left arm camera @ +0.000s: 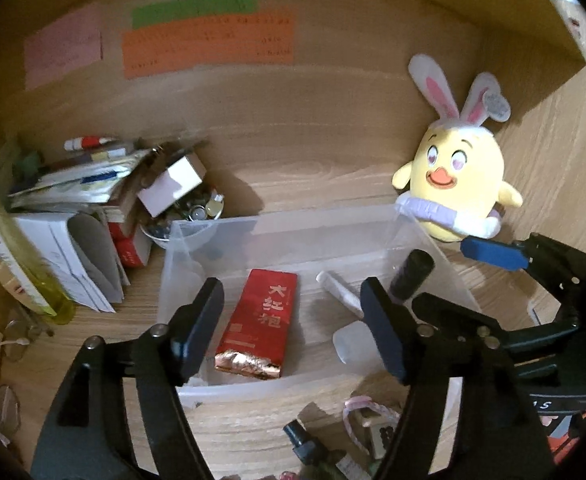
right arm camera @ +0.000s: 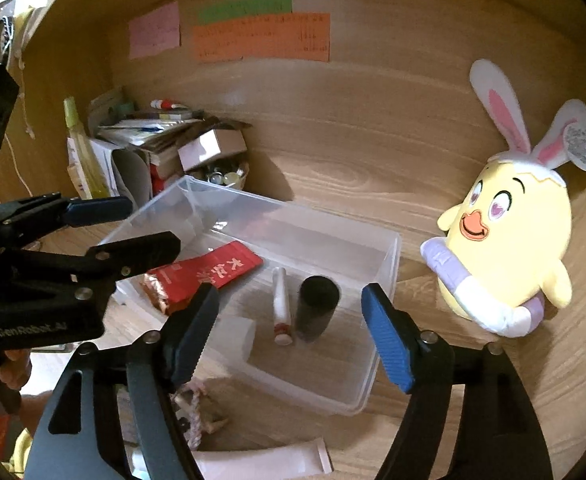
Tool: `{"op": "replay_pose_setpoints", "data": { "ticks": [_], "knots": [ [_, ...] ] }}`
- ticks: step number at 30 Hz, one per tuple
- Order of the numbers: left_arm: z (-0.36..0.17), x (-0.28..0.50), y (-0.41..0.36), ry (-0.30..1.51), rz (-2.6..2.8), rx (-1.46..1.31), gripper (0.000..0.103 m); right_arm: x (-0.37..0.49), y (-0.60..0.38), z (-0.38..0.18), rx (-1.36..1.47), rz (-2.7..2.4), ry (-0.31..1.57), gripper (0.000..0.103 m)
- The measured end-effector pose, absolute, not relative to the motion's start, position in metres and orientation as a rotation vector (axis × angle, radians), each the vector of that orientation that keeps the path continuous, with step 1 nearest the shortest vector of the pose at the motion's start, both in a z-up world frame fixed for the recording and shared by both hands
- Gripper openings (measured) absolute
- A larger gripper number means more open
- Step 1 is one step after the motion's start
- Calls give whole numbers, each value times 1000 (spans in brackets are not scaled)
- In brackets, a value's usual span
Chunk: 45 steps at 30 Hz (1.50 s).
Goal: Organize objects
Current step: 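Drop the black-capped tube from the right while the left releases the white cube, then grasp the pale green tube with the left tool while the right grasps the pink squeeze tube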
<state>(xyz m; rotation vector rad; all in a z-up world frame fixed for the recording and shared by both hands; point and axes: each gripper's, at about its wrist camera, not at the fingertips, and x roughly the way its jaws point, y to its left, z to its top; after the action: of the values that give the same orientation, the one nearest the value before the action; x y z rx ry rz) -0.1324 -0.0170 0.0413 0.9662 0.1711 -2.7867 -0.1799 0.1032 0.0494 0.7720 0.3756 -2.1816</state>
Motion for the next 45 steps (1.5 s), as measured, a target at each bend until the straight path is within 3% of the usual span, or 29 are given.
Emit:
{"op": "replay_pose_setpoints", "data": {
  "ticks": [10,20,31,38,45],
  "knots": [
    [59,-87,-23,220,-2802,875,93,-151,118,54,758,-2189,358,76],
    [51,-31,-36,142,-2734,875,95,-127,135,45,801,-2197,335,80],
    [5,29,-65,136,-2600,992,95,-112,136,0,993,-2115,218,80],
    [-36,48,-90,223,-2478,1106,95,-113,130,-20,1087,-2082,134,80],
    [-53,57,-94,266,-2465,1145,95,-107,130,-29,1096,-2135,213,80]
  ]
}}
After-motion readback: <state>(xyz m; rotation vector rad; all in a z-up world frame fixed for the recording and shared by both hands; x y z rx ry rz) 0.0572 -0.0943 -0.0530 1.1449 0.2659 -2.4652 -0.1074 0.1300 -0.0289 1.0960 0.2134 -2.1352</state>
